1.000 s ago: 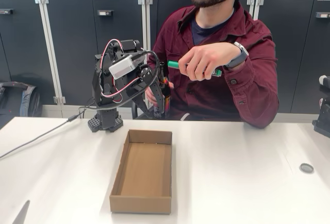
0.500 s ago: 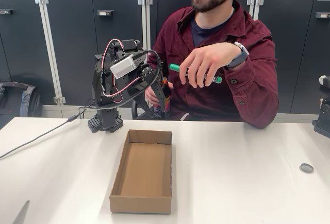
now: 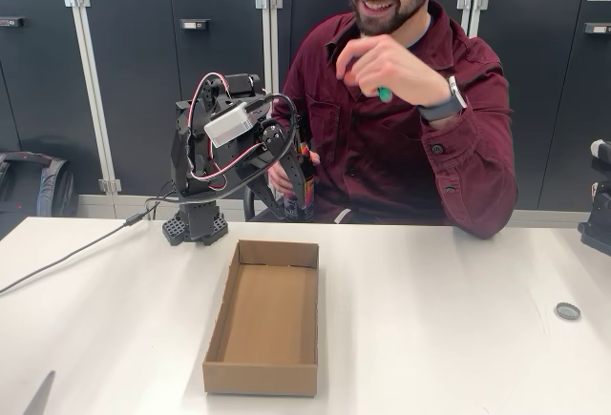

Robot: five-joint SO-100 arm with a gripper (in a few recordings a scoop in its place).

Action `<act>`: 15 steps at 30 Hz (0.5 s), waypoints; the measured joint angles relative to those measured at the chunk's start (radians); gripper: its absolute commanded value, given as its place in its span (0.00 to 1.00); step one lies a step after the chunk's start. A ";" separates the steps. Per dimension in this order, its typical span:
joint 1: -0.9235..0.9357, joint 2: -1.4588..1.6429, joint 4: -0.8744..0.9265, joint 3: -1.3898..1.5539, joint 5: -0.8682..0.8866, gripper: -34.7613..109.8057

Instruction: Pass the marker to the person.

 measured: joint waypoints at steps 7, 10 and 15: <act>0.009 0.000 0.000 0.000 0.000 0.33; 0.006 0.000 0.002 0.000 0.000 0.33; 0.009 0.000 0.006 0.000 0.000 0.33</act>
